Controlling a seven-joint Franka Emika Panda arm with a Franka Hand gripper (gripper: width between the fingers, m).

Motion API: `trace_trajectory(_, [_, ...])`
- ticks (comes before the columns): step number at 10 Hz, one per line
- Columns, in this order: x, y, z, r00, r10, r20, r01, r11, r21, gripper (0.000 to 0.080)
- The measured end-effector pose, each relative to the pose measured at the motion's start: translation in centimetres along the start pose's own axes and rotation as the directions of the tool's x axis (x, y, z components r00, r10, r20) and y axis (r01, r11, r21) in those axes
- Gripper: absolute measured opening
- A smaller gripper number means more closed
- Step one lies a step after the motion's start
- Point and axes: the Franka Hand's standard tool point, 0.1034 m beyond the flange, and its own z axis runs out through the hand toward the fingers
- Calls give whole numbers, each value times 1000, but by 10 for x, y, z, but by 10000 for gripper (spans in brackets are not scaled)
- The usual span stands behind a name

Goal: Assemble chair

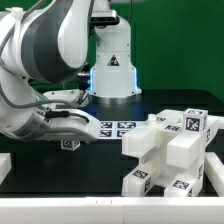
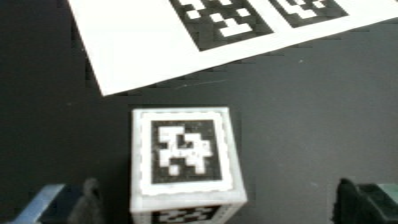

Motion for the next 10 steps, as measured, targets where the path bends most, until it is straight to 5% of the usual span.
trace_trajectory(5, [-14, 13, 20, 980, 115, 160, -122, 992, 31, 649])
trace_trajectory(7, [-14, 13, 21, 980, 116, 161, -122, 992, 31, 412])
trace_trajectory(8, [-14, 13, 21, 980, 116, 161, -123, 992, 31, 412])
trace_trajectory(9, [-15, 13, 21, 980, 116, 162, -123, 992, 31, 279])
trace_trajectory(10, [-13, 12, 18, 984, 114, 139, -119, 993, 27, 280])
